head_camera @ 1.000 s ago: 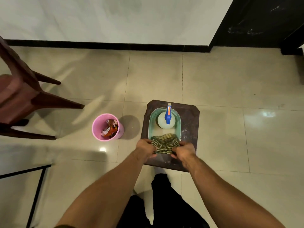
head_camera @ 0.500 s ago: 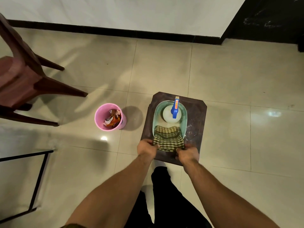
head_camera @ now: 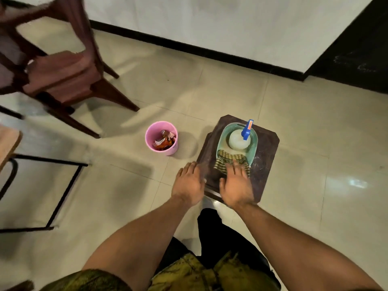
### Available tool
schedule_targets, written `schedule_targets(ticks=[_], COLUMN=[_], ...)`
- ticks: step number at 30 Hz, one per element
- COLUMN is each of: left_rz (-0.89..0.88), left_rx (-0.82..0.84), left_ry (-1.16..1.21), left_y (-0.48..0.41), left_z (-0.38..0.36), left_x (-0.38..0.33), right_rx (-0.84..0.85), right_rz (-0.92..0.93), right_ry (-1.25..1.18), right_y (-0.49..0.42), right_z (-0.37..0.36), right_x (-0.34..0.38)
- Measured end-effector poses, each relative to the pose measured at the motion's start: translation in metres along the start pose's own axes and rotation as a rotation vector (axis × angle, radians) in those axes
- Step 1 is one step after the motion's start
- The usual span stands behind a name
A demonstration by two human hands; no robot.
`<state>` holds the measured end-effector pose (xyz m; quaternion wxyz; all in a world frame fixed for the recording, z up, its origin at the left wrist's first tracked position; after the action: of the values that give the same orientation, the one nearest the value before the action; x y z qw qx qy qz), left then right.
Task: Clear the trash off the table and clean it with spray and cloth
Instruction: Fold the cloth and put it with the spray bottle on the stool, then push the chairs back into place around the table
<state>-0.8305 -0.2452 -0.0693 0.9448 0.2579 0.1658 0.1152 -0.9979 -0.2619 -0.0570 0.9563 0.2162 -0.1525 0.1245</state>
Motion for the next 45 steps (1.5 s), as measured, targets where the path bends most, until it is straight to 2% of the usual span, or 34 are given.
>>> schedule_targets(ticks=[2,6,8,18,25,34,39,45], left_rz=[0.033,0.234,0.312,0.855,1.158,1.384,1.491,1.615], left_rx=[-0.048,-0.183,-0.180,-0.357,-0.514,-0.583,-0.550,-0.593], left_ry=[0.029,0.106,0.152,0.438,0.585,0.644,0.684,0.737], left_y=[0.023,0.091,0.118,0.344,0.467,0.573,0.650,0.748], left_z=[0.006,0.010,0.008,-0.047,-0.071,-0.098,-0.109,-0.136], left_x=[0.024,0.105,0.134,0.369,0.478,0.635,0.726,0.817], right_rx=[0.051,0.148,0.176,0.320,0.399,0.465,0.527,0.593], right_rz=[0.167,0.430,0.474,1.003,1.340,1.587,1.666,1.810], right_ry=[0.060,0.163,0.199,0.428,0.511,0.560,0.540,0.575], right_y=[0.006,0.029,0.036,0.152,0.233,0.316,0.383,0.477], right_z=[-0.005,-0.032,-0.042,-0.168,-0.250,-0.372,-0.437,-0.509], right_x=[0.032,0.114,0.141,0.389,0.546,0.721,0.825,0.922])
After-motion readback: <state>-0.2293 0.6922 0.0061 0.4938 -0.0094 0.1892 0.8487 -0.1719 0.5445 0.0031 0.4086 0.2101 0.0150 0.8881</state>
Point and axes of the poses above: each hand's wrist, its own y-axis away from the middle knuckle, its own z-axis out of the back of the hand, x = y × z, the point moved 2 cm from there along -y, towards the middle knuckle, and after that the axes turned 12 degrees about z, right-handed, at the moved point
